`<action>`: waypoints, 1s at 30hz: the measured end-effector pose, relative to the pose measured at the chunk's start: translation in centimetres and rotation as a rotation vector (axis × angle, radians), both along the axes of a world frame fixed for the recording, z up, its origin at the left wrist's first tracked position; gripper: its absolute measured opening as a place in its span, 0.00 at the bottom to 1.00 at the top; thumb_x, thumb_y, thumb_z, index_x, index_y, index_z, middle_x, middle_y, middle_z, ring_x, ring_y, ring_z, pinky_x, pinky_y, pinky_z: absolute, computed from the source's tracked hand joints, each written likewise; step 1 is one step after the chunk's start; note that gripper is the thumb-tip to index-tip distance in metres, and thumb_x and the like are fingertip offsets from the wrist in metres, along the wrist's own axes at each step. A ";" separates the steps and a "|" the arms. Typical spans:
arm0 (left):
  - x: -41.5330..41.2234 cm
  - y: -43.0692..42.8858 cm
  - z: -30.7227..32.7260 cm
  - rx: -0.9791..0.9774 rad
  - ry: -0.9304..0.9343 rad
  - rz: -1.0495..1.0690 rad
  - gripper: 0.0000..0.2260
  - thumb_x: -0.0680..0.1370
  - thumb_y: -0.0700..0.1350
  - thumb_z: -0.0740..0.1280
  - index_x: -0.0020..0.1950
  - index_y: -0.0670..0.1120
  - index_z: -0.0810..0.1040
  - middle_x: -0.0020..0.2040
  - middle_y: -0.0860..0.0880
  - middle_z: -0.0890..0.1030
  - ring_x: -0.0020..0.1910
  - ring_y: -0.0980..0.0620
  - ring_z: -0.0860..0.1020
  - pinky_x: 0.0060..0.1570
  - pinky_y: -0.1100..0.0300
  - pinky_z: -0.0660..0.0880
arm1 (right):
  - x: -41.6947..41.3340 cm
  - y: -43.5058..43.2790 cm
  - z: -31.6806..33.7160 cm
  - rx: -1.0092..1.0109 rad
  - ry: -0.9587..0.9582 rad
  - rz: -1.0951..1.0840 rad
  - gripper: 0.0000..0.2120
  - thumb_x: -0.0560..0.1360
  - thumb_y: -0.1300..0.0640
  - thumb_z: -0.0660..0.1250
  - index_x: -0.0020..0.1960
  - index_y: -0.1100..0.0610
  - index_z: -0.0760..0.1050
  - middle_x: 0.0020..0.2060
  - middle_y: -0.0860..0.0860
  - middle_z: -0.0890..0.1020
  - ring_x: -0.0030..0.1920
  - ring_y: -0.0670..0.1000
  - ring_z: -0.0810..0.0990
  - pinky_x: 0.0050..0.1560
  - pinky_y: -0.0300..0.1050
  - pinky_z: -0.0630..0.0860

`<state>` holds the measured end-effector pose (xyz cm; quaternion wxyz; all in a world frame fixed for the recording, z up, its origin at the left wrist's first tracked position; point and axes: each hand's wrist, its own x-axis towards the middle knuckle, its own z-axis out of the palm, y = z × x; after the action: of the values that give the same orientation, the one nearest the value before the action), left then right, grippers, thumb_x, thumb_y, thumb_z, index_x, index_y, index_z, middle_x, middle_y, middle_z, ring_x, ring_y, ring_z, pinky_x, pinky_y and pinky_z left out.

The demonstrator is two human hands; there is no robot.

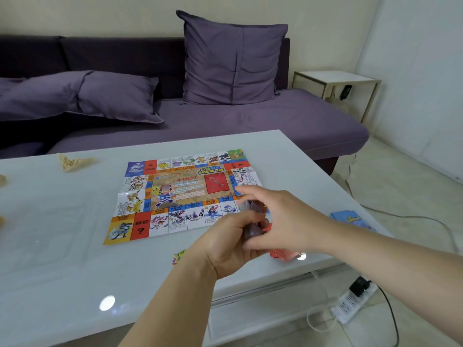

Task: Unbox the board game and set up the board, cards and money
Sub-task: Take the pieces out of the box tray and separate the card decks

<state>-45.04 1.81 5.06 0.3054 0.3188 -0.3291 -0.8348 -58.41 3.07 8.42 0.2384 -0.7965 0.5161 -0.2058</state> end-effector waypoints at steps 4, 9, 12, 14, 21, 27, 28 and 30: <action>0.5 0.2 0.3 0.105 0.128 0.011 0.10 0.67 0.39 0.65 0.48 0.44 0.75 0.40 0.47 0.74 0.41 0.51 0.74 0.49 0.54 0.74 | 0.3 -0.4 0.1 -0.011 -0.030 0.008 0.44 0.62 0.52 0.79 0.72 0.42 0.62 0.58 0.36 0.76 0.57 0.36 0.74 0.56 0.29 0.70; 0.3 0.6 0.5 0.093 0.050 0.004 0.09 0.74 0.35 0.58 0.42 0.45 0.76 0.41 0.46 0.76 0.41 0.50 0.75 0.48 0.54 0.73 | 0.8 -0.3 -0.2 0.036 0.043 0.055 0.44 0.62 0.53 0.78 0.72 0.41 0.61 0.45 0.29 0.74 0.46 0.33 0.75 0.47 0.26 0.69; 0.3 0.8 0.7 0.068 -0.003 0.004 0.11 0.75 0.35 0.56 0.39 0.46 0.74 0.37 0.47 0.74 0.37 0.52 0.75 0.42 0.55 0.75 | 1.0 -0.3 -0.3 0.007 0.057 0.098 0.40 0.63 0.54 0.77 0.70 0.40 0.64 0.49 0.38 0.76 0.48 0.39 0.75 0.48 0.31 0.72; 0.5 0.9 0.8 0.073 -0.020 0.004 0.11 0.76 0.36 0.55 0.37 0.45 0.73 0.34 0.48 0.74 0.34 0.53 0.74 0.43 0.56 0.74 | 1.0 -0.4 -0.4 -0.004 0.059 0.124 0.35 0.62 0.54 0.77 0.66 0.41 0.70 0.53 0.40 0.75 0.53 0.38 0.74 0.52 0.31 0.71; 0.5 1.2 1.2 0.036 0.045 0.038 0.14 0.77 0.32 0.56 0.37 0.42 0.77 0.32 0.45 0.78 0.33 0.53 0.77 0.39 0.58 0.77 | 0.9 -0.4 -0.3 -0.059 0.059 0.118 0.27 0.65 0.55 0.75 0.63 0.46 0.75 0.55 0.42 0.76 0.55 0.40 0.74 0.57 0.36 0.71; 0.1 1.7 1.8 0.021 0.101 0.002 0.12 0.77 0.33 0.54 0.43 0.40 0.77 0.38 0.43 0.80 0.35 0.51 0.81 0.32 0.59 0.79 | -0.1 -0.1 -0.1 -0.139 0.126 0.134 0.29 0.64 0.55 0.75 0.64 0.48 0.75 0.51 0.37 0.75 0.51 0.31 0.72 0.51 0.25 0.66; -0.1 1.5 1.5 0.019 0.089 0.027 0.12 0.77 0.34 0.54 0.45 0.41 0.77 0.38 0.44 0.82 0.36 0.52 0.82 0.34 0.59 0.79 | -0.3 -0.3 -0.3 -0.152 0.137 0.128 0.29 0.64 0.56 0.75 0.65 0.48 0.75 0.52 0.38 0.75 0.53 0.34 0.73 0.53 0.27 0.67; -0.5 1.2 0.9 -0.021 0.050 0.086 0.10 0.78 0.34 0.56 0.48 0.41 0.76 0.40 0.44 0.82 0.39 0.51 0.82 0.40 0.57 0.77 | -0.7 -0.5 -0.8 -0.175 0.177 0.120 0.29 0.65 0.56 0.74 0.65 0.48 0.74 0.56 0.42 0.77 0.55 0.40 0.73 0.55 0.34 0.70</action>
<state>-45.51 3.01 5.99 0.3525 0.3086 -0.3162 -0.8249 -59.10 2.59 7.65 0.1337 -0.8587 0.4666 -0.1645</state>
